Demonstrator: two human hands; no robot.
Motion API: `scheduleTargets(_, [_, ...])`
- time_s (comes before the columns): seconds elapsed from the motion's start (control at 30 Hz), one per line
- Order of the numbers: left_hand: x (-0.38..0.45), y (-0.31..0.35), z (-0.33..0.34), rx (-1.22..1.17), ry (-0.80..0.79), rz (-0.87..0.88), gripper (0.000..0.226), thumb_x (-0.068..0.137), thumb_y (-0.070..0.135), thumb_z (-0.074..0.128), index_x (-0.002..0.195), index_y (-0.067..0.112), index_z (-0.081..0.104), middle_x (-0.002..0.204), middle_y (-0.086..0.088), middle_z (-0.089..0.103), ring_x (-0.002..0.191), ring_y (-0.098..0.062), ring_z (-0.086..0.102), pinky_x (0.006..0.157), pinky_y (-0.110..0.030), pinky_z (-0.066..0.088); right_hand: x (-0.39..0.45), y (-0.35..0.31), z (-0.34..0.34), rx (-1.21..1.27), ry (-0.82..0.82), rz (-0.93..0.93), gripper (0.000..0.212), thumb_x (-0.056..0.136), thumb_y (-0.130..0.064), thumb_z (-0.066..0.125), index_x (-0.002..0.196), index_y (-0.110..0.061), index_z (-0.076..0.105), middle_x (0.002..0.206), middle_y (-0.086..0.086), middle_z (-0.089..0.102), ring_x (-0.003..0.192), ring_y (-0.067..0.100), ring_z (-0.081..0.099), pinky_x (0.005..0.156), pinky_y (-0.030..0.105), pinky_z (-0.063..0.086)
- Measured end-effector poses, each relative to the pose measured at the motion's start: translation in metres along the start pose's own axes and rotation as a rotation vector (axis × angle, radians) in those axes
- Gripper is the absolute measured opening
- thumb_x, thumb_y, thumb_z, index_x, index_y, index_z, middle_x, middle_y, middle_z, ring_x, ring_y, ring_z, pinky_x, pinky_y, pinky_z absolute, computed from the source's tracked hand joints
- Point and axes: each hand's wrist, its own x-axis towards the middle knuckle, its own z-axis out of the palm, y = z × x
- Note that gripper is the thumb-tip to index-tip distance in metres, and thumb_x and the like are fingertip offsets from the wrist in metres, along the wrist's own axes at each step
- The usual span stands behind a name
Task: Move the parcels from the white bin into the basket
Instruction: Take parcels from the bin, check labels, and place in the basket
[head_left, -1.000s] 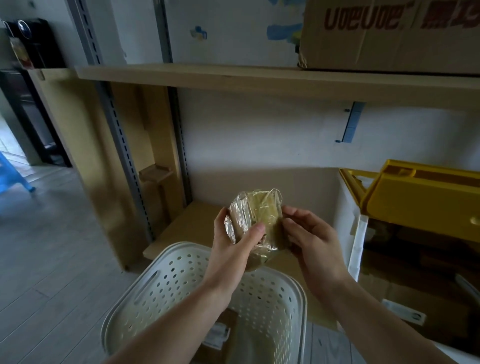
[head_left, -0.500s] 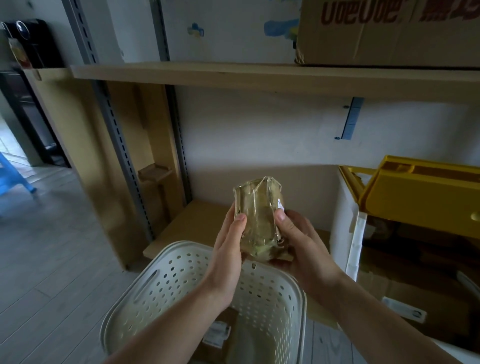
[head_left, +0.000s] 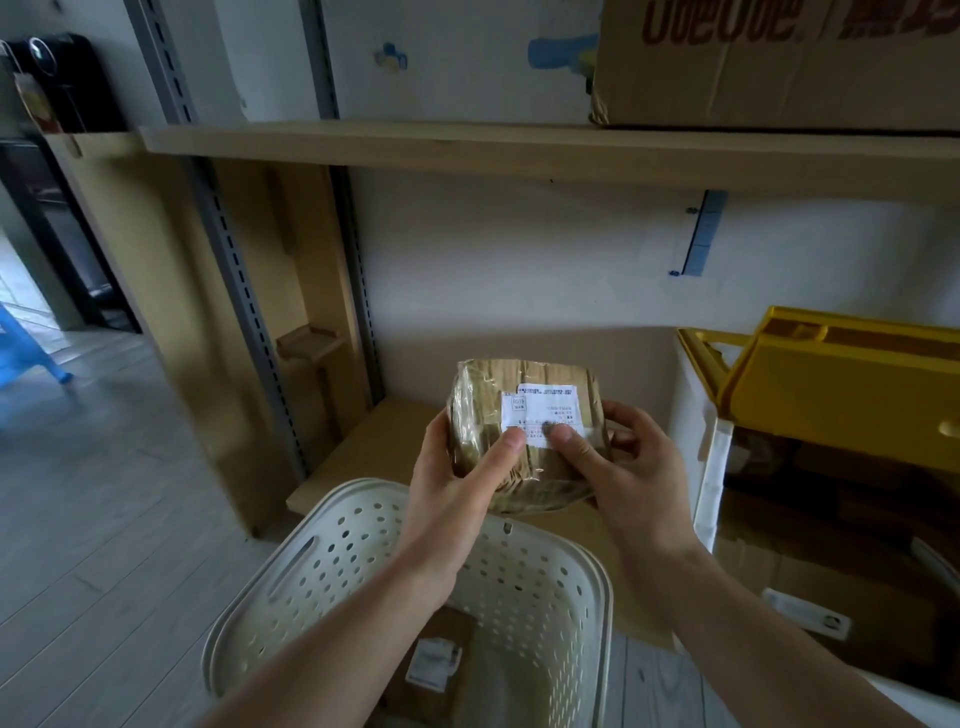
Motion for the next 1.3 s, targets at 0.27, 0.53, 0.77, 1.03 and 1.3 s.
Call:
scheduleTargets(0.27, [0.001,0.001,-0.001,-0.070,0.009,0.068,0.048,0.093,0.039,0.057,0.139,0.029,0.055,0.125,0.006,0.072,0.117,-0.012,0.068,0.093,-0.032,0.058,-0.003,-0.007,-0.001,-0.020,-0.025,-0.055,0.022,0.088,-0.021,0.078,0.108,-0.023,0.069,0.092,-0.004,0.077,0.088,0.015,0.077,0.072,0.030,0.064])
scheduleTargets(0.53, [0.000,-0.003,0.002,-0.118,0.059,0.043,0.052,0.092,0.042,0.050,0.142,0.027,0.053,0.131,-0.004,0.068,0.125,-0.025,0.063,0.110,-0.057,0.046,-0.006,-0.010,0.000,0.091,-0.160,0.122,0.046,0.073,-0.048,0.074,0.115,-0.034,0.061,0.113,0.000,0.074,0.105,0.020,0.073,0.086,0.037,0.062])
scheduleTargets(0.77, [-0.002,-0.001,0.006,-0.167,0.043,0.090,0.062,0.095,0.037,0.054,0.152,0.039,0.028,0.129,0.007,0.069,0.123,-0.018,0.065,0.099,-0.043,0.056,-0.008,-0.007,-0.003,0.129,-0.265,0.150,0.079,0.063,-0.031,0.085,0.134,-0.032,0.051,0.121,0.000,0.073,0.108,0.020,0.074,0.085,0.035,0.063])
scheduleTargets(1.03, [0.002,0.005,0.004,-0.214,-0.040,0.079,0.104,0.074,0.024,0.078,0.150,0.061,0.016,0.135,0.005,0.066,0.125,-0.016,0.064,0.104,-0.045,0.052,-0.006,-0.004,-0.003,0.283,-0.201,0.171,0.108,0.057,-0.016,0.098,0.146,-0.033,0.039,0.121,0.009,0.074,0.113,0.029,0.072,0.102,0.054,0.055])
scheduleTargets(1.3, [0.001,0.011,-0.001,-0.256,0.105,-0.010,0.044,0.075,0.035,0.085,0.102,0.022,0.052,0.118,-0.017,0.070,0.116,-0.036,0.067,0.095,-0.051,0.056,-0.006,-0.013,-0.007,0.212,0.002,0.134,0.035,0.080,-0.012,0.084,0.108,-0.013,0.064,0.113,0.016,0.075,0.109,0.037,0.072,0.092,0.052,0.060])
